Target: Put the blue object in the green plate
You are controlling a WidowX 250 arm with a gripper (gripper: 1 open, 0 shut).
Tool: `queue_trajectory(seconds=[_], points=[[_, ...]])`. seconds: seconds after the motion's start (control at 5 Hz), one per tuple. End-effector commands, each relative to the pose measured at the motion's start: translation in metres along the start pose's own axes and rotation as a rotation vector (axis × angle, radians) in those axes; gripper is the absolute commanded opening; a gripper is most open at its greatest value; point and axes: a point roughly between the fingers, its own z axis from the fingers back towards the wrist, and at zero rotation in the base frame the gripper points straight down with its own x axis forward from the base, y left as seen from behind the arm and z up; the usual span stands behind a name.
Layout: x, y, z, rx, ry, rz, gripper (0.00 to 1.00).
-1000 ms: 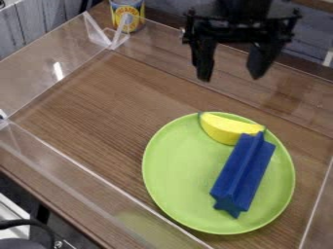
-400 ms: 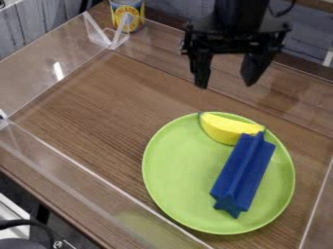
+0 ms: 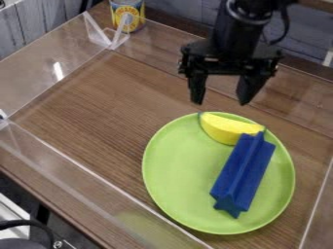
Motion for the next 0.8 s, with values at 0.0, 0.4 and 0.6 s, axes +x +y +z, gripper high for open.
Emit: queue_trajectory(seconds=[0.0, 0.4, 0.6], points=[[0.001, -0.001, 0.003, -0.028, -0.044, -0.090, 1.00], [0.009, 0.002, -0.009, -0.010, -0.061, -0.191, 1.00], [0.014, -0.002, -0.018, 0.001, -0.060, -0.218, 1.00]])
